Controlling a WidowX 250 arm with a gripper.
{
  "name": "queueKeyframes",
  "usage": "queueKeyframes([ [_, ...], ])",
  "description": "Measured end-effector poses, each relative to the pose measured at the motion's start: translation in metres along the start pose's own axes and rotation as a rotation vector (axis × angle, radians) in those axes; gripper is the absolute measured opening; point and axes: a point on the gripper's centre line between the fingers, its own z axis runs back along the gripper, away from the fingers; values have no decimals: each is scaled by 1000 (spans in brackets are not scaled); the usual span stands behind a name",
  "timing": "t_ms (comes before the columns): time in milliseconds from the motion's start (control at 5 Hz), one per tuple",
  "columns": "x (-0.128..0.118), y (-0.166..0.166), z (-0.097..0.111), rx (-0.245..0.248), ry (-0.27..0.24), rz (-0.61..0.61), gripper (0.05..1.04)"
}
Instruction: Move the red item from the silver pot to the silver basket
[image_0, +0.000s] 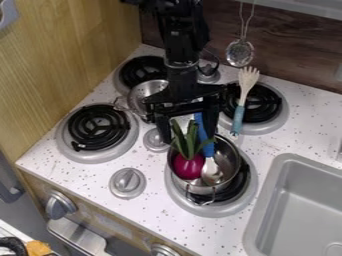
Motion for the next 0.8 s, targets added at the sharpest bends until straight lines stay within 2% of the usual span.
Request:
queueKeyframes([
  [200, 0, -2, -6, -11, 11, -5, 658],
  [400, -1, -2, -8, -4, 25, -5, 319],
  [600, -2, -2, -8, -2, 24, -3, 148],
  [800, -3, -1, -7, 15, 33, 10, 78],
])
